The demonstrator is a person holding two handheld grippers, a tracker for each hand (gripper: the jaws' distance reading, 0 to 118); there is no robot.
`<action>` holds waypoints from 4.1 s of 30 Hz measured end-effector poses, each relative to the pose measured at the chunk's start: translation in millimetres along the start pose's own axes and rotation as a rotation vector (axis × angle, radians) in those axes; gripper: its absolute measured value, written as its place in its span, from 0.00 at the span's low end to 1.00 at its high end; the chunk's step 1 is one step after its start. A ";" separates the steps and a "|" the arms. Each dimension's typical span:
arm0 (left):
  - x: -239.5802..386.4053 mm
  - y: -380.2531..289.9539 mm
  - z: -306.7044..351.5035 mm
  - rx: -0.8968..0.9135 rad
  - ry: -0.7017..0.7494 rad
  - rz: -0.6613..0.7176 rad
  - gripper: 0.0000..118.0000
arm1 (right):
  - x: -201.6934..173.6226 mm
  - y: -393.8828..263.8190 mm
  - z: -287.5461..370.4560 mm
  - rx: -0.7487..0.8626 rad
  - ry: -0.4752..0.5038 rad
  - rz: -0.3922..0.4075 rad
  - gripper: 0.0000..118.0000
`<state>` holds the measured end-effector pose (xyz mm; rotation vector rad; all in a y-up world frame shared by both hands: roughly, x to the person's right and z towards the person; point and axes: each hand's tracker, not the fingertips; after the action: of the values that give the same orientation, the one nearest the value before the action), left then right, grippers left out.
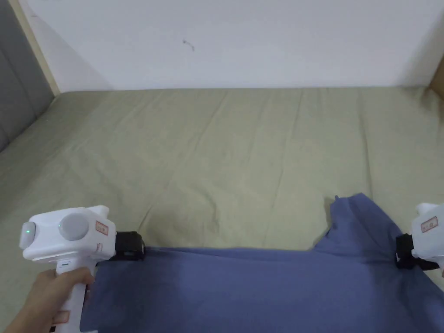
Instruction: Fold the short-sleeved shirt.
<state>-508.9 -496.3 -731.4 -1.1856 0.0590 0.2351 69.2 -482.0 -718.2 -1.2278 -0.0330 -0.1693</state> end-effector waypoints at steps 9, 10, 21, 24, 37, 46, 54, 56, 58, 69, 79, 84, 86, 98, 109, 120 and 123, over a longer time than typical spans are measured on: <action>13.1 2.7 32.3 0.056 0.002 -0.109 0.01 | 0.2 2.1 33.6 0.072 0.016 -0.010 0.00; 10.9 5.2 38.6 0.067 0.018 -0.108 0.01 | 4.4 4.2 42.5 0.074 0.032 -0.016 0.00; -5.5 -57.9 184.3 0.254 -0.060 -0.139 0.01 | 13.8 -46.2 186.3 0.256 0.104 0.137 0.00; -15.0 -100.7 221.5 0.286 -0.065 -0.162 0.01 | 9.9 -89.9 224.3 0.288 0.105 0.195 0.00; -75.9 -281.4 195.4 0.132 -0.071 -0.061 0.01 | 28.2 -308.5 168.7 0.083 0.133 0.065 0.00; -85.2 -294.2 192.3 0.153 -0.046 -0.024 0.84 | 18.3 -353.2 160.2 0.132 0.183 0.057 0.83; -87.2 -312.6 254.3 0.286 -0.255 0.139 0.63 | -32.7 -347.5 237.5 0.454 0.197 0.180 0.41; -87.7 -320.6 255.7 0.280 -0.294 0.152 0.13 | -50.2 -352.7 241.3 0.492 0.252 0.158 0.02; -90.9 -329.9 250.0 0.272 -0.325 0.183 0.01 | -67.7 -360.0 238.7 0.493 0.317 0.132 0.00; -157.9 -343.1 204.5 0.261 -0.511 0.469 1.00 | -124.6 -377.3 201.6 0.411 0.339 0.244 0.00; -150.0 -325.0 148.6 0.111 -0.607 0.532 1.00 | -152.5 -377.6 190.0 0.325 0.348 0.248 0.00; -146.8 -315.9 128.4 0.140 -0.689 0.534 1.00 | -166.7 -374.5 186.6 0.308 0.355 0.270 0.00; -149.2 -309.7 126.9 0.135 -0.764 0.562 0.99 | -171.6 -372.8 185.0 0.302 0.362 0.279 0.00; -142.7 -314.6 107.8 0.083 -0.718 0.613 0.07 | -158.7 -374.8 187.3 0.292 0.360 0.267 0.00; 0.5 -262.7 238.7 0.372 -0.309 -0.017 0.07 | -103.5 -383.3 216.8 0.380 0.358 0.151 0.00; 209.9 -295.8 176.6 0.106 -0.517 -0.467 0.07 | -37.6 -401.4 225.5 0.421 0.351 0.003 0.00; 234.6 -312.2 147.0 0.012 -0.486 -0.524 0.07 | -22.7 -404.6 222.8 0.417 0.359 -0.054 0.00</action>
<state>-225.4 -435.8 -431.3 -1.0650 -0.6672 0.0532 2.0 -402.0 -267.7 -0.7683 0.2021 -0.4069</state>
